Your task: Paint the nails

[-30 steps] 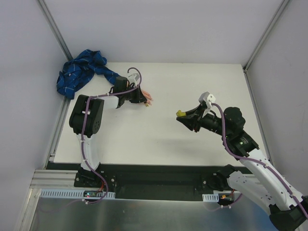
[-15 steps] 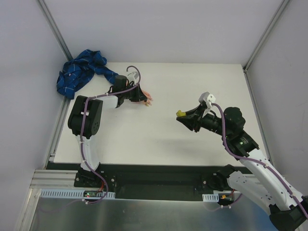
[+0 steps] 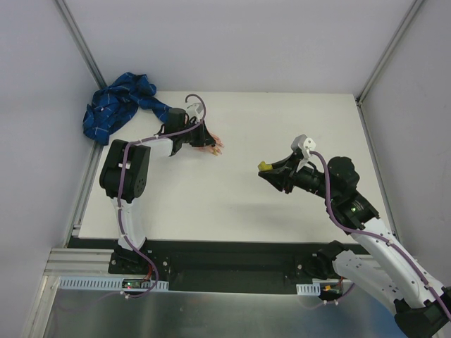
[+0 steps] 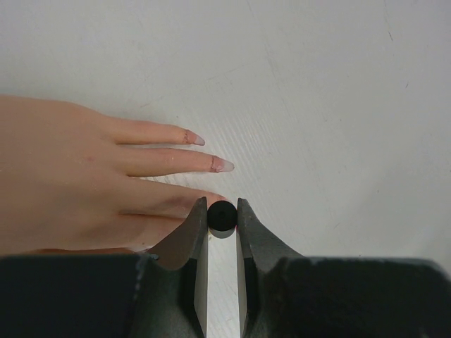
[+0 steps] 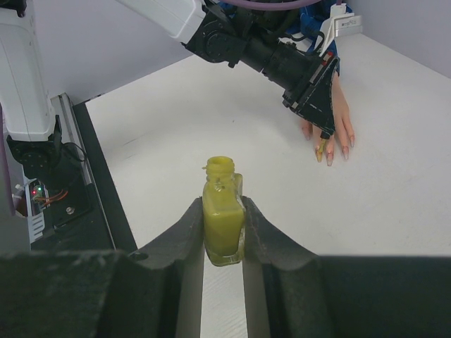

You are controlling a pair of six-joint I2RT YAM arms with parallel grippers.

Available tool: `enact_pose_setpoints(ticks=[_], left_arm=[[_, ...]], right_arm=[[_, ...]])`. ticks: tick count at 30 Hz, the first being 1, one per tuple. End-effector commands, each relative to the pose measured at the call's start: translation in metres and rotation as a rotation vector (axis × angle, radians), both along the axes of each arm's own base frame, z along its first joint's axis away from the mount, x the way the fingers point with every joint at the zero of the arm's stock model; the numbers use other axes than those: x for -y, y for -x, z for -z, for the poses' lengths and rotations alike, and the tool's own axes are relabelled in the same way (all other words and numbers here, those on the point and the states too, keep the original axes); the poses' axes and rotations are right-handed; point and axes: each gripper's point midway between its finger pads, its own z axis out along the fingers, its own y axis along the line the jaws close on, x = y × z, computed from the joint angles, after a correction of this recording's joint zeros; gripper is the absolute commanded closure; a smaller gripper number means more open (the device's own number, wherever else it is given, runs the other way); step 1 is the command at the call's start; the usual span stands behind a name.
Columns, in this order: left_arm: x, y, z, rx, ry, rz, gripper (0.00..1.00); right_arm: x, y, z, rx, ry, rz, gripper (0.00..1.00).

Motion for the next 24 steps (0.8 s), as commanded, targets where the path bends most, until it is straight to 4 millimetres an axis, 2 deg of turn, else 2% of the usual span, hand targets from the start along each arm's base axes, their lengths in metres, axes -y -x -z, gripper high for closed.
enact_pose_setpoints(ticks=[1, 13, 24], left_arm=[[-0.003, -0.018, -0.016, 0.057, 0.003, -0.014, 1.00], [-0.003, -0.007, -0.004, 0.021, 0.000, 0.000, 1.00], [-0.008, -0.009, 0.009, -0.027, -0.028, -0.032, 1.00]], right_arm=[[0.000, 0.003, -0.022, 0.070, -0.043, -0.015, 1.00], [0.000, 0.003, -0.022, 0.070, -0.043, -0.015, 1.00], [0.000, 0.003, -0.022, 0.073, -0.044, -0.015, 1.00]])
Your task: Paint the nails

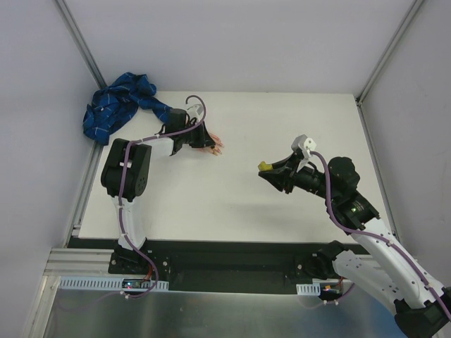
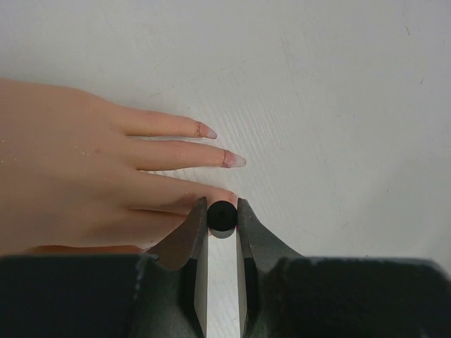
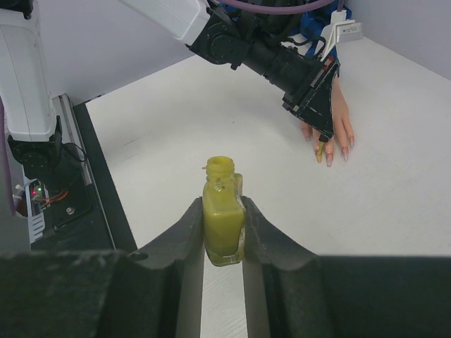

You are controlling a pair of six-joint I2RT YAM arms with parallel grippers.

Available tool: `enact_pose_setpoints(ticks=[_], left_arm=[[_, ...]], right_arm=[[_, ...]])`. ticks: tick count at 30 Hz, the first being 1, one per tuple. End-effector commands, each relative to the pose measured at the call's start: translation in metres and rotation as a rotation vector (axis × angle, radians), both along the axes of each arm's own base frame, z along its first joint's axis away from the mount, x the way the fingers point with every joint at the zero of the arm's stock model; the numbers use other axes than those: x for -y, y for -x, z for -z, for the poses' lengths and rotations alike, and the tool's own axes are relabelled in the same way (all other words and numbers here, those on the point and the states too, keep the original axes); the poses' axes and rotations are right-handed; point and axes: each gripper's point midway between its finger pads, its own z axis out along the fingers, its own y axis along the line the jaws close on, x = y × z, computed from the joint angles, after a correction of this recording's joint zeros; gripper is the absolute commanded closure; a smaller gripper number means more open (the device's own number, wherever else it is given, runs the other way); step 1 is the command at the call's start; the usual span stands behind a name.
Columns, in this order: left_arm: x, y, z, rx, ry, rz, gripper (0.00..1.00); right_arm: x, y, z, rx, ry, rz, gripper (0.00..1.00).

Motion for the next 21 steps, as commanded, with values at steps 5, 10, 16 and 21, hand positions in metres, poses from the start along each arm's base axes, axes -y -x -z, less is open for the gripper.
enact_pose_setpoints(ticks=[5, 10, 16, 21], left_arm=[[-0.008, -0.005, 0.007, -0.003, -0.020, -0.021, 1.00], [-0.009, -0.007, 0.005, 0.003, -0.024, -0.026, 1.00], [-0.008, -0.016, 0.001, 0.000, -0.012, -0.055, 1.00], [-0.012, -0.022, 0.002, -0.054, -0.024, -0.120, 1.00]], right_arm=[[0.000, 0.002, -0.020, 0.067, -0.040, -0.014, 1.00], [0.000, 0.002, -0.021, 0.066, -0.042, -0.014, 1.00], [0.000, 0.002, -0.020, 0.066, -0.040, -0.014, 1.00], [0.000, 0.002, -0.020, 0.065, -0.039, -0.014, 1.00]])
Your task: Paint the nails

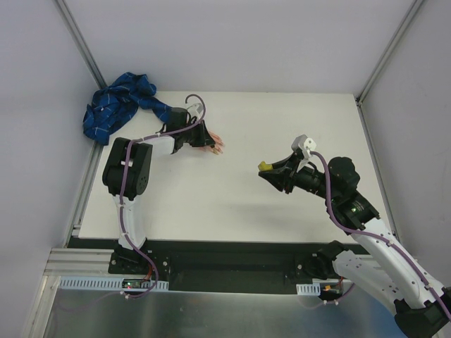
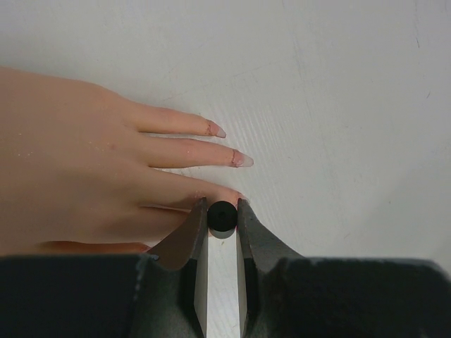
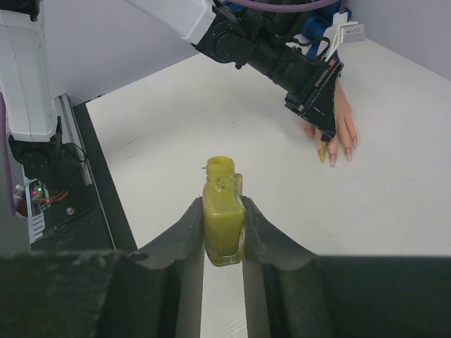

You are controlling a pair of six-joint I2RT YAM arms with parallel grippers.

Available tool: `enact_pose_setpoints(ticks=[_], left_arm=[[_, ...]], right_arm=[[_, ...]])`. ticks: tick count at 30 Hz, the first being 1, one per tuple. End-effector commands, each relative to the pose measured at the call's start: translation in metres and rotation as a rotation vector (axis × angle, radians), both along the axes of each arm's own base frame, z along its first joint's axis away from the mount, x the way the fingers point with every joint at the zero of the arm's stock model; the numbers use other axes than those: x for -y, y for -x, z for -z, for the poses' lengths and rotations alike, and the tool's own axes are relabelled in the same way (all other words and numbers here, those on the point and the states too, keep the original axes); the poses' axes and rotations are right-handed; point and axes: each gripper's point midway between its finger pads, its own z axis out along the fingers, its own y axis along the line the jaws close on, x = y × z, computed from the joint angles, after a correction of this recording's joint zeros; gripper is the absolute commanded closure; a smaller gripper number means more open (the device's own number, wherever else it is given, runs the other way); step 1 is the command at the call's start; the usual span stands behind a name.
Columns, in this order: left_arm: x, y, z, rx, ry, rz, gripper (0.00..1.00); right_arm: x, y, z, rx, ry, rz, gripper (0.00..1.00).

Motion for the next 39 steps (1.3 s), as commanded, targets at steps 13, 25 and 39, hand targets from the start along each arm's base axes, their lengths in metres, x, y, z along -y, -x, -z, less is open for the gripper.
enact_pose_setpoints(ticks=[13, 25, 39], left_arm=[[0.003, 0.001, -0.002, 0.014, -0.004, -0.031, 1.00], [0.005, 0.002, -0.002, 0.065, -0.043, -0.023, 1.00], [0.011, 0.005, -0.005, 0.093, -0.084, -0.091, 1.00]], right_arm=[[0.000, 0.002, -0.019, 0.063, -0.039, -0.015, 1.00], [0.000, 0.003, -0.020, 0.068, -0.041, -0.015, 1.00], [0.000, 0.004, -0.021, 0.068, -0.041, -0.022, 1.00]])
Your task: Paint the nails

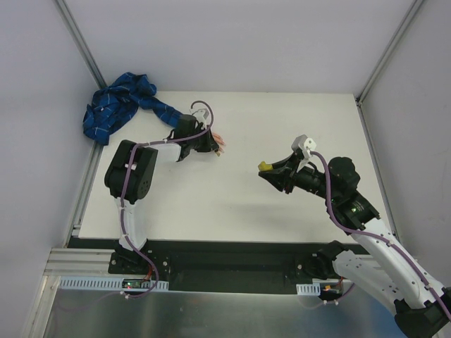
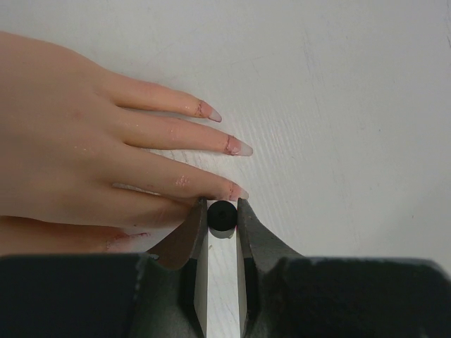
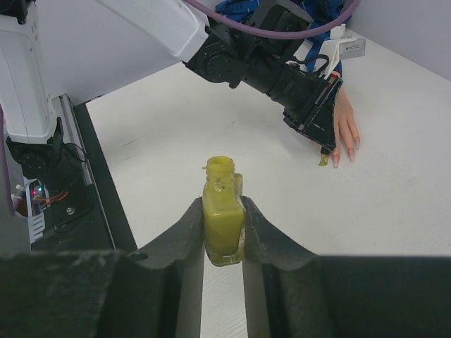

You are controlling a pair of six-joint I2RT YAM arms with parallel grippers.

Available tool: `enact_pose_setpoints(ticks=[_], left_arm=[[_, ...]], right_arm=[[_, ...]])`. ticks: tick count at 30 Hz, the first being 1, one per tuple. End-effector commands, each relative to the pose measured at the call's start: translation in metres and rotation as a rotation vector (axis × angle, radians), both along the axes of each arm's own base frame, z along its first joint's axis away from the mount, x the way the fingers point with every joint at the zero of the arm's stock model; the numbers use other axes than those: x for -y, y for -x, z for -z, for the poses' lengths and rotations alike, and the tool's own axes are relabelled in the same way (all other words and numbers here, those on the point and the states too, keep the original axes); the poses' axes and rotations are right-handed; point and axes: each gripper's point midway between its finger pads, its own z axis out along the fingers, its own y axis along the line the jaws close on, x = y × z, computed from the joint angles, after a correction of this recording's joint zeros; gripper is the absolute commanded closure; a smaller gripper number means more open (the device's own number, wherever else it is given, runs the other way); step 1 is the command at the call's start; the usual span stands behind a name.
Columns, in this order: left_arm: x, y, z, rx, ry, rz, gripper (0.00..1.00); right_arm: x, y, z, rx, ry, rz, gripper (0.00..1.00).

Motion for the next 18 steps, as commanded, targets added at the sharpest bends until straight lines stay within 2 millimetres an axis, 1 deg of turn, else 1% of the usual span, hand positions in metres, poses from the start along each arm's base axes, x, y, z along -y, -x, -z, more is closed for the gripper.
enact_pose_setpoints(ticks=[1, 4, 7, 11, 14, 16, 18], left_arm=[[-0.002, -0.004, -0.017, 0.046, -0.013, -0.028, 1.00], [-0.002, -0.007, -0.024, 0.051, 0.003, -0.030, 1.00], [-0.002, -0.010, -0.036, 0.066, 0.051, -0.030, 1.00], [0.007, -0.003, -0.067, 0.099, 0.146, 0.033, 1.00], [0.008, 0.000, -0.085, 0.117, 0.184, 0.046, 1.00], [0.007, 0.000, -0.088, 0.110, 0.188, 0.044, 1.00], [0.005, -0.002, -0.085, 0.105, 0.171, 0.034, 1.00]], right_arm=[[-0.001, 0.004, -0.021, 0.067, -0.042, -0.022, 1.00], [0.000, 0.004, -0.022, 0.070, -0.044, -0.019, 1.00], [0.001, 0.005, -0.022, 0.071, -0.043, -0.019, 1.00], [0.001, 0.004, -0.022, 0.070, -0.042, -0.018, 1.00], [0.001, 0.005, -0.022, 0.073, -0.044, -0.019, 1.00], [0.000, 0.005, -0.021, 0.069, -0.043, -0.022, 1.00], [0.001, 0.005, -0.022, 0.074, -0.046, -0.021, 1.00]])
